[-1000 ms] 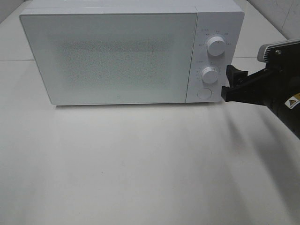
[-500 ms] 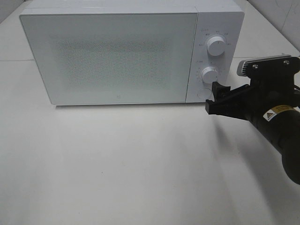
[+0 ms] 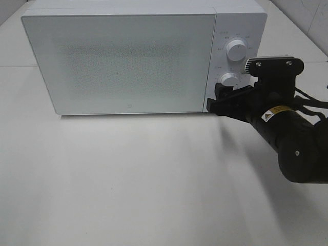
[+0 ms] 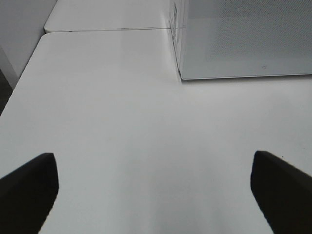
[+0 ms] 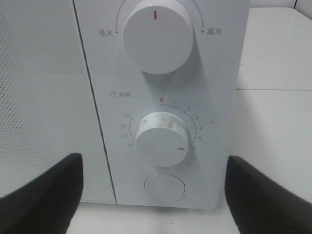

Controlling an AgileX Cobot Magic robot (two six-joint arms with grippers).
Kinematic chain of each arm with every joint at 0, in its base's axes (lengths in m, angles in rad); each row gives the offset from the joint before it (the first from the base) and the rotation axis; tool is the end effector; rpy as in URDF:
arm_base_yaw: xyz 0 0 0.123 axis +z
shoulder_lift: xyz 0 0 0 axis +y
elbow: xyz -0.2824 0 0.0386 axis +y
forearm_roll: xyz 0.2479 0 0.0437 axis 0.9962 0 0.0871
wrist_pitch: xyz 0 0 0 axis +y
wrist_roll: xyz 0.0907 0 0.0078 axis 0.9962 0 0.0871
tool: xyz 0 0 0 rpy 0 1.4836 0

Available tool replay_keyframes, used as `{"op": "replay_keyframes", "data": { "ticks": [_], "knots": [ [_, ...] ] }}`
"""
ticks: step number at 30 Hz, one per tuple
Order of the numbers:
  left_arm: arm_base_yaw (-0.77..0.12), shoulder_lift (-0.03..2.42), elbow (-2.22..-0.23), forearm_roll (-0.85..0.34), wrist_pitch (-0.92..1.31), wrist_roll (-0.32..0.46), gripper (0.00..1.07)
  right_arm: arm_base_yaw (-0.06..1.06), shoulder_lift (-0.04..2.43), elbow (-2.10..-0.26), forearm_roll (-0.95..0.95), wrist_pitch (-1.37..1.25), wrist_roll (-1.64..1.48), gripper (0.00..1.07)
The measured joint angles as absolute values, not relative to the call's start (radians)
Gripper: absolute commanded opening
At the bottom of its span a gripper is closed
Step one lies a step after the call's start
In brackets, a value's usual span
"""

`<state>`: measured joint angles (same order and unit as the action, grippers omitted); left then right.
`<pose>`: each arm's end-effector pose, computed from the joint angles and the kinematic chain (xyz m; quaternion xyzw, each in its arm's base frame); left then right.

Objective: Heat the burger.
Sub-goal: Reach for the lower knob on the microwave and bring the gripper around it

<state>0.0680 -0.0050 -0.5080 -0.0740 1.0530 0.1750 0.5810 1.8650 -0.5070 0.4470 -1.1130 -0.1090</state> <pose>-0.0060 -0.0063 0.2802 0.0468 0.8459 0.0275 0.5305 0.2669 0.1330 0.1322 -0.0593 0.7669 0.0628 0.6360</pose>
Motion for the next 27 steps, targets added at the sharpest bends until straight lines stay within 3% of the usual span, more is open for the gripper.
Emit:
{"op": "replay_keyframes", "data": {
  "ticks": [27],
  "knots": [
    [0.068, -0.005, -0.508, -0.074, 1.053, 0.175, 1.03, 0.577, 2.000, -0.641, 0.483, -1.116, -0.174, 0.76]
  ]
}}
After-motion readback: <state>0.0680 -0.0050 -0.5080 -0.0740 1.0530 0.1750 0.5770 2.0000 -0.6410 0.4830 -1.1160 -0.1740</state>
